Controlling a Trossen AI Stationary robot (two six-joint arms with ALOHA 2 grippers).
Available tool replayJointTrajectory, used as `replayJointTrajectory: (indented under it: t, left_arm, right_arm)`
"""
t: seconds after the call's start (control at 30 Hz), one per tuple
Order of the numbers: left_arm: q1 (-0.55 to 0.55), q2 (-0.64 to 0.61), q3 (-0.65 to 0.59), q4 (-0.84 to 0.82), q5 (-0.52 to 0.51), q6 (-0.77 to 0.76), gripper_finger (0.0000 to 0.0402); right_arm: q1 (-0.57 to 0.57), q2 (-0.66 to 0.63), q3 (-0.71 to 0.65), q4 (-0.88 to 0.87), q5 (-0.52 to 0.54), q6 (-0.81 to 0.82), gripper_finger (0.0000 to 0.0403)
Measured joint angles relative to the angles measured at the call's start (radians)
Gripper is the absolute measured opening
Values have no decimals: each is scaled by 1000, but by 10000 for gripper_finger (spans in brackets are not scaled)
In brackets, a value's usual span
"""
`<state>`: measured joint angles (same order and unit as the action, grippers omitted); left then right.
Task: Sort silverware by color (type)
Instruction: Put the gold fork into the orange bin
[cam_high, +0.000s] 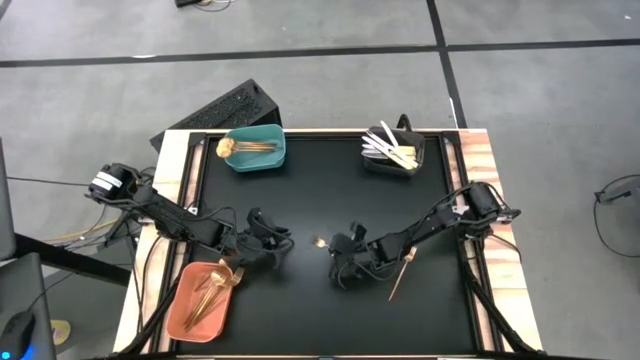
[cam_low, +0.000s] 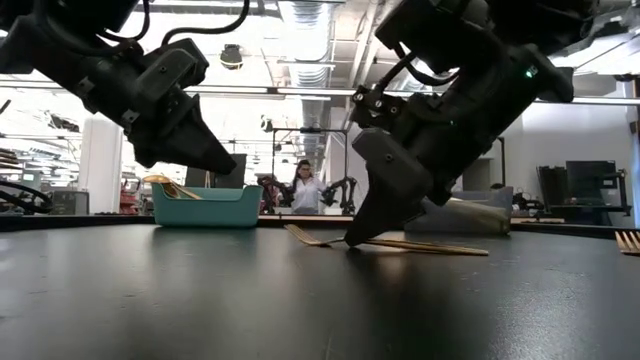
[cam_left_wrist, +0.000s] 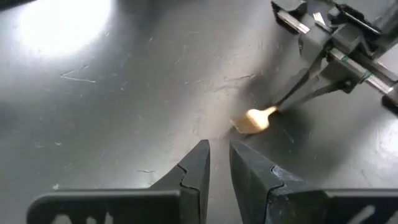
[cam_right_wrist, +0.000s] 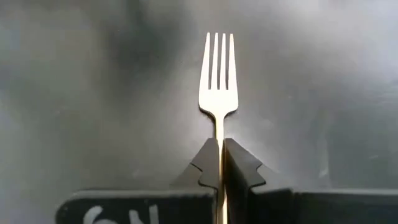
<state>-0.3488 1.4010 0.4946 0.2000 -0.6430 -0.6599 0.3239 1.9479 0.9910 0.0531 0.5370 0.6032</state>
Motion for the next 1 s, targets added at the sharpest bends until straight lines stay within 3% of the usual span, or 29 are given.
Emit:
replayJointTrajectory:
  t: [0.1,0.23,0.33,0.4,0.57,0.7,0.87,1.0]
  left_arm:
    - [-14,0,0,12,-12,-18,60]
    - [-42,0,0,69,-62,-1,92]
    - [-49,0,-1,143,-126,33,129]
    - [-44,0,-1,224,-147,80,155]
    - [-4,0,-1,497,-139,290,209]
    - [54,0,-1,630,-59,390,223]
    - [126,0,0,667,81,390,224]
    - [157,0,0,683,111,387,224]
  right_arm:
    - [12,-19,-2,31,143,0,31]
    - [39,-84,-1,71,459,-15,29]
    - [73,-108,-1,111,695,-106,29]
    - [90,-110,-1,165,777,-191,29]
    - [102,-106,0,231,822,-393,29]
    - [108,-93,-1,277,833,-481,29]
    - [109,-94,0,308,840,-512,29]
    - [101,-94,0,373,848,-581,29]
